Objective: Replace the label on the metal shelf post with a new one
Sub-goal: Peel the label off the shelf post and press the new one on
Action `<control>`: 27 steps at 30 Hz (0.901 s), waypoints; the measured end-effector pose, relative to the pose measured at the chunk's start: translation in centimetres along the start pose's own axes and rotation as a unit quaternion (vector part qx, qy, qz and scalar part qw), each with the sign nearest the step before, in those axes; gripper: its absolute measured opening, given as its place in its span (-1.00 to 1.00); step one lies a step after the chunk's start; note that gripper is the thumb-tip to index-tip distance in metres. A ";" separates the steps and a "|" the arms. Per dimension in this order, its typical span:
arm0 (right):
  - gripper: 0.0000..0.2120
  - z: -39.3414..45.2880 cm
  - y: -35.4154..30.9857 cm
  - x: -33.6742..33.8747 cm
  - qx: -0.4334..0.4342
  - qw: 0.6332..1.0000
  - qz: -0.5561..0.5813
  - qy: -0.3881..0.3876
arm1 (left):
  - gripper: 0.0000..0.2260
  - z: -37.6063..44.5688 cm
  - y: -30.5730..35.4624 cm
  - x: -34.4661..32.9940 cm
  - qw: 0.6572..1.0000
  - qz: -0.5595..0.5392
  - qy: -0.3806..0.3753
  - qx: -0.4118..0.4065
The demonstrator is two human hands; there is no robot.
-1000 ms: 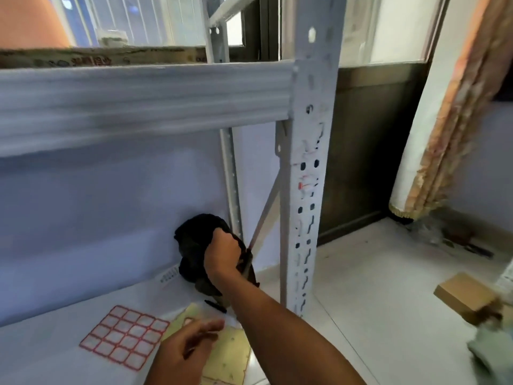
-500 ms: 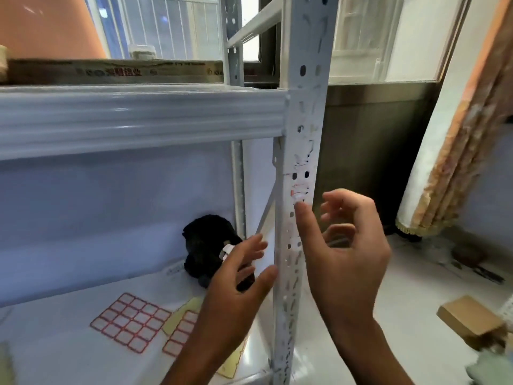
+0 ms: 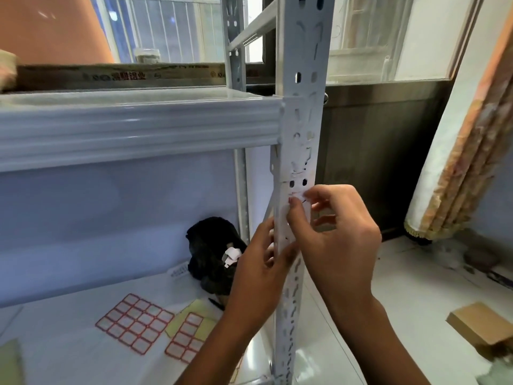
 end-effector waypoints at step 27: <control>-0.85 2.0 0.6 0.8 0.116 0.992 0.016 -0.049 | -0.65 0.1 -0.3 0.1 1.000 -0.015 -0.005 0.003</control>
Point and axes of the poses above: each hand's wrist, its own z-axis towards the middle knuckle, its own x-axis out of the back of the hand, y = z × x, the point moved 1 cm from there along z, towards the middle knuckle, and after that the axes turned 8 degrees about -z, right-handed, at the moved point
